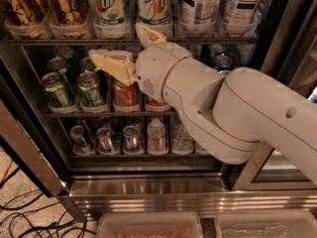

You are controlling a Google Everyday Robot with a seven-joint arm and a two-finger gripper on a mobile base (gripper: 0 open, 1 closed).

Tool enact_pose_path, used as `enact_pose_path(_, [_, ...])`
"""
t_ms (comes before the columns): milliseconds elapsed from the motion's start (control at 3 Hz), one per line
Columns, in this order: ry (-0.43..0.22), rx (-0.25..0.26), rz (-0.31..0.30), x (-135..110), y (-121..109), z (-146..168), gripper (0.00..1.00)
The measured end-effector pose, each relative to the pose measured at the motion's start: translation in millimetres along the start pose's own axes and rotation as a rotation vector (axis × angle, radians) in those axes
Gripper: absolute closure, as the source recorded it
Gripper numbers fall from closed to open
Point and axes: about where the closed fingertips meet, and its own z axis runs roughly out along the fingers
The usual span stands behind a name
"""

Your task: Pick 7up can from top shelf of fridge

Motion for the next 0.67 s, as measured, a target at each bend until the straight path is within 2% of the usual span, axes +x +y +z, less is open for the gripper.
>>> enact_pose_path(333, [-0.002, -0.004, -0.007, -2.2, -0.1, 2.7, 0.34])
enact_pose_path(667, [-0.004, -0.002, -0.019, -5.1, -4.6, 4.8, 0.32])
